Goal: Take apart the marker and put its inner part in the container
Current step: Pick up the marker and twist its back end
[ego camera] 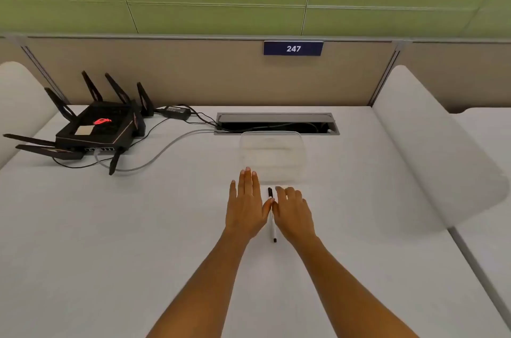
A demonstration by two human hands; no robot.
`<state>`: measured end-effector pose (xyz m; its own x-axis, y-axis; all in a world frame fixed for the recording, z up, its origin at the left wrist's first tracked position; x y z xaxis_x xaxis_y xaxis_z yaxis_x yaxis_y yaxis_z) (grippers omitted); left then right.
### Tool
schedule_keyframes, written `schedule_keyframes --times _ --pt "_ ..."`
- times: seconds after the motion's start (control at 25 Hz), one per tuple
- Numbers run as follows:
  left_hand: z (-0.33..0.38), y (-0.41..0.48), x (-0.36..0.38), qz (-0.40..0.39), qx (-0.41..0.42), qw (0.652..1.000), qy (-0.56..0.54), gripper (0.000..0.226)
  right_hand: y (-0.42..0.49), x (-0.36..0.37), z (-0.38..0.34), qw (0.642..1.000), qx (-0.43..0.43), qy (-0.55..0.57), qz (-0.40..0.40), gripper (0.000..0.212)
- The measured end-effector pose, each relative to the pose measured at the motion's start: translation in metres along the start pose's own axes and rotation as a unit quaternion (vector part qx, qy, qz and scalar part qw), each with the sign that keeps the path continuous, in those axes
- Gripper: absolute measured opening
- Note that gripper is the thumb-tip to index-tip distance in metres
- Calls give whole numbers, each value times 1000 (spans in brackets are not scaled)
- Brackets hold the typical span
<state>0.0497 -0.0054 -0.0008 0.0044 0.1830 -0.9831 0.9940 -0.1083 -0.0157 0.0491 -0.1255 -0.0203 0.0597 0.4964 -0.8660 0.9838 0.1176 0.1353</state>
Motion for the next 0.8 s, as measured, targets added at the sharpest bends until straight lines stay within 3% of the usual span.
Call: schedule_keyframes --times 0.2,0.48,0.72,0.8 --pt "7 -18 29 -48 32 998 16 71 -18 29 9 993 75 6 -92 30" --pt "13 -43 59 -104 64 992 18 62 -37 51 19 977 166 42 -128 32" --pt "11 -42 61 -113 22 992 -40 54 -37 55 22 970 201 67 -124 9" --pt "11 -37 55 -95 -7 993 -73 46 -36 54 21 966 212 88 -120 13"
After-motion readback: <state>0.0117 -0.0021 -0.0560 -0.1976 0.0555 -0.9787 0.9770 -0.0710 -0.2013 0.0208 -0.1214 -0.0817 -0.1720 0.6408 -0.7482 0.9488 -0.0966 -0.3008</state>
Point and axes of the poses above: each hand's wrist, its own y-axis towards the middle knuckle, its own x-axis out of the palm, z = x × y, the point moved 5 cm from there along y, towards the middle knuckle, and after that the axes turned 15 degrees about y, right-handed, at the moved point
